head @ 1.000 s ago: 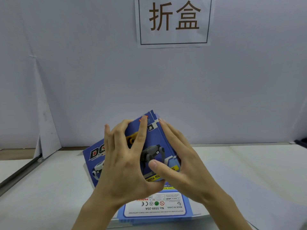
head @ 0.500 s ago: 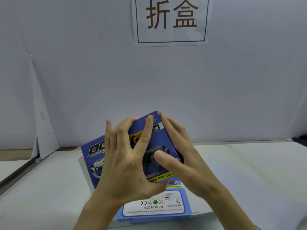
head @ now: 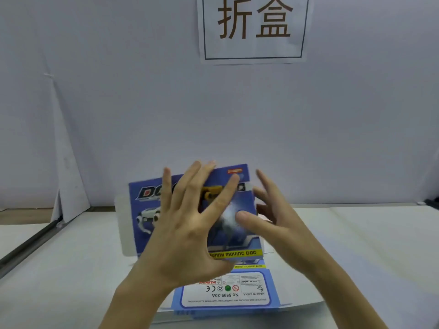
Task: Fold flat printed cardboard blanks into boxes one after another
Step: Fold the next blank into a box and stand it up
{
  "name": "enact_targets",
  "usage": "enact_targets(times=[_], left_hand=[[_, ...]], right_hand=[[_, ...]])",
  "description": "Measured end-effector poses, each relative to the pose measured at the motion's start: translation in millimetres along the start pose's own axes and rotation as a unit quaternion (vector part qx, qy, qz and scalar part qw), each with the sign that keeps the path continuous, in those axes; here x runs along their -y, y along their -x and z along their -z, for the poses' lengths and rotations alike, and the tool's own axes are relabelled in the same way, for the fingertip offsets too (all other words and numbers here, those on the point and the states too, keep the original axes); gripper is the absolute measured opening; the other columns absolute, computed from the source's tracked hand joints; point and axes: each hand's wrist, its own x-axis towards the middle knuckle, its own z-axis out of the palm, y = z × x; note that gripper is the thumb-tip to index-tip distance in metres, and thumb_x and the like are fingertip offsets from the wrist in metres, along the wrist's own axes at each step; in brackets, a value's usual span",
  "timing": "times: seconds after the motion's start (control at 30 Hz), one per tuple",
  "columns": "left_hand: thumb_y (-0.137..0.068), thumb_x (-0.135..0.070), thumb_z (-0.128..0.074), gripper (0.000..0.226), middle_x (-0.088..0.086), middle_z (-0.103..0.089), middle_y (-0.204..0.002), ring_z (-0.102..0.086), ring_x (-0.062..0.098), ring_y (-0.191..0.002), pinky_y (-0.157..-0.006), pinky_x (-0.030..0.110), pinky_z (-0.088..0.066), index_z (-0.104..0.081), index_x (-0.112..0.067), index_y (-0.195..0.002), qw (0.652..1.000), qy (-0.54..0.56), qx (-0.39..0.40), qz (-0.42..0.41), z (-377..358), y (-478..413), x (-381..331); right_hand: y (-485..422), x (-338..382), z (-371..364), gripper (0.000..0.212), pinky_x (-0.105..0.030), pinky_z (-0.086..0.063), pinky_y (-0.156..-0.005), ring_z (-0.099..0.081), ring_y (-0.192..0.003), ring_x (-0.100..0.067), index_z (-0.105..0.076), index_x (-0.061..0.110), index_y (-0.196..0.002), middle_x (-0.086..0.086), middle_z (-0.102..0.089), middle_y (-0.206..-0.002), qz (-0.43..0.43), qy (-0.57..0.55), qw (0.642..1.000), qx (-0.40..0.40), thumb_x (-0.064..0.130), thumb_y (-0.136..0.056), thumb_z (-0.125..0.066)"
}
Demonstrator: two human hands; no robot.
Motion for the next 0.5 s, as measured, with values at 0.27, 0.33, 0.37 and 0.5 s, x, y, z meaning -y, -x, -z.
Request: enact_targets(times=[0.27, 0.33, 0.37, 0.5], left_hand=[[-0.036, -0.091, -0.062, 0.14, -0.005, -0.009, -0.161, -0.01, 0.01, -0.146, -0.114, 0.035, -0.012, 0.009, -0.046, -0.148, 0.774, 0.459, -0.093, 0.427, -22.1, 3.8, 20.0], [-0.038, -0.073, -0.079, 0.125, -0.004, -0.049, -0.143, -0.045, 0.016, -0.132, -0.113, 0.044, -0.031, -0.023, -0.039, -0.145, 0.676, 0.6, -0.084, 0.419, -33.4, 6.9, 25.8], [-0.047, -0.058, -0.084, 0.106, -0.006, -0.059, -0.132, -0.055, 0.016, -0.123, -0.107, 0.047, -0.04, -0.036, -0.035, -0.139, 0.664, 0.623, -0.092, 0.403, -38.6, 9.3, 28.4], [-0.057, -0.031, -0.086, 0.082, -0.006, -0.07, -0.106, -0.066, 0.018, -0.106, -0.081, 0.025, -0.055, -0.049, -0.022, -0.129, 0.748, 0.579, -0.038, 0.322, -52.8, 21.0, 34.1]], right_hand=[[-9.9, -42.5, 17.7, 0.088, -0.045, -0.057, -0.076, -0.066, -0.102, -0.036, -0.037, 0.019, -0.138, -0.021, -0.06, -0.124, -0.078, -0.202, 0.975, -0.057, 0.011, -0.058, -0.074], [-6.9, -50.1, 19.6, 0.09, -0.046, -0.055, -0.084, -0.065, -0.105, -0.037, -0.037, 0.013, -0.136, -0.023, -0.06, -0.122, -0.139, -0.139, 0.98, 0.006, 0.018, -0.055, -0.077], [-5.0, -51.3, 22.2, 0.09, -0.043, -0.055, -0.089, -0.065, -0.107, -0.034, -0.037, 0.015, -0.136, -0.019, -0.061, -0.124, -0.167, -0.086, 0.982, 0.037, 0.023, -0.056, -0.077], [-4.8, -46.4, 46.2, 0.072, -0.037, -0.036, -0.109, -0.049, -0.126, -0.013, -0.045, 0.039, -0.128, 0.007, -0.048, -0.138, -0.192, -0.011, 0.981, -0.016, 0.048, -0.06, -0.068]])
